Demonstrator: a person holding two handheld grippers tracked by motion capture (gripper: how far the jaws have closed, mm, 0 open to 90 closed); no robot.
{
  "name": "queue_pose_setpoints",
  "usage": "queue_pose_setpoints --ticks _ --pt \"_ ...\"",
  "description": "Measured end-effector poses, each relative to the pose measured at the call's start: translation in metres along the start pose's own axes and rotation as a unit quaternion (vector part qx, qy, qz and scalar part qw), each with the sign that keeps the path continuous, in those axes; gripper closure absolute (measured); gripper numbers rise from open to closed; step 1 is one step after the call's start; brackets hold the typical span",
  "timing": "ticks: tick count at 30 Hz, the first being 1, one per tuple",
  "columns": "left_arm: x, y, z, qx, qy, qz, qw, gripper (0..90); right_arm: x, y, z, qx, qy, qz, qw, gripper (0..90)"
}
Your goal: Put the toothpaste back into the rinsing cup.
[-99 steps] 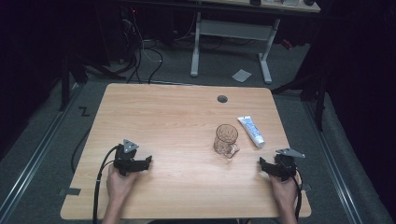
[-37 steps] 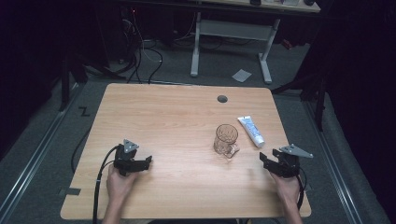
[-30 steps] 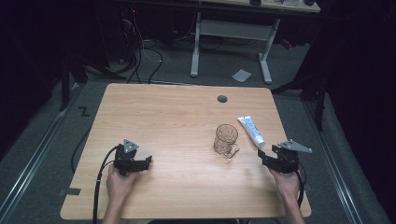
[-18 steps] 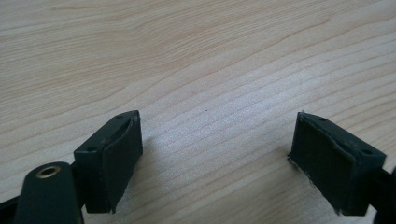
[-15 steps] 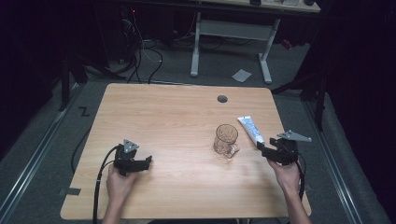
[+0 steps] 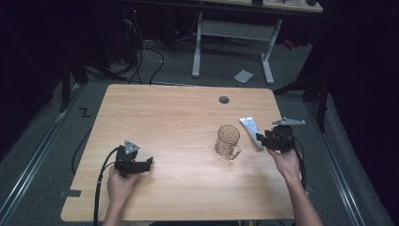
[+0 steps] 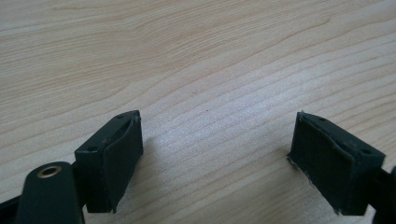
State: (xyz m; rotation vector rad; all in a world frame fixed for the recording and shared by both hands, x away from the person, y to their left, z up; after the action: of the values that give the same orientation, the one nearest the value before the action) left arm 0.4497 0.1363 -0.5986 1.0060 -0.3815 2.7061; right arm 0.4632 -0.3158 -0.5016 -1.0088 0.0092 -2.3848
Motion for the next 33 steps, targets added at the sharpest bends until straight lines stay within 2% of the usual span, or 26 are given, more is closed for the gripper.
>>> queue_pose_setpoints --ticks 4,7,10,13,14,19,22,26,33 --pt "0.0 0.0 0.0 0.0 0.0 0.0 1.0 17.4 -0.002 0.001 0.008 0.004 0.0 -0.002 1.0 60.0" --pt "0.0 0.0 0.0 0.001 0.0 0.001 1.0 17.8 -0.003 0.002 0.013 0.021 -0.014 -0.013 0.9996 62.6" --pt "0.0 0.0 0.0 0.001 0.0 0.001 1.0 17.8 -0.006 0.003 0.018 0.026 -0.026 -0.017 0.9992 63.0" --pt "0.0 0.0 0.0 0.001 0.0 0.001 1.0 17.8 -0.009 0.004 0.021 0.023 -0.037 -0.016 0.9989 60.2" --pt "0.0 0.0 0.0 0.001 0.0 0.001 1.0 17.8 -0.013 0.005 0.024 0.023 -0.047 -0.008 0.9986 58.1" --pt "0.0 0.0 0.0 0.001 0.0 0.001 1.0 17.8 -0.022 0.01 0.029 0.016 -0.068 0.002 0.9976 57.9" --pt "0.0 0.0 0.0 0.001 0.0 0.001 1.0 17.8 -0.028 0.015 0.032 0.009 -0.077 0.001 0.997 55.2" --pt "0.0 0.0 0.0 0.001 0.0 0.001 1.0 17.8 -0.039 0.021 0.036 0.011 -0.099 -0.006 0.9951 50.9" --pt "0.0 0.0 0.0 0.001 0.0 0.001 1.0 17.9 -0.057 0.032 0.041 0.001 -0.116 -0.015 0.9931 44.4"
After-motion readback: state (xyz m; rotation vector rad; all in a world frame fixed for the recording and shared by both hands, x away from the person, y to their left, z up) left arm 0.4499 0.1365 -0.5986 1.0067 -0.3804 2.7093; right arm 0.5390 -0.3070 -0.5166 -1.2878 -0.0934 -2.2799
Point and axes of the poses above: each handheld gripper's, and its own axes: x roughly backward along the jaws, z roughly out of its top, y roughly to its right, the point moved 9 cm from there along -x, roughly forward along the jaws, and after that the axes turned 15 degrees about z, right-handed, at the moved point
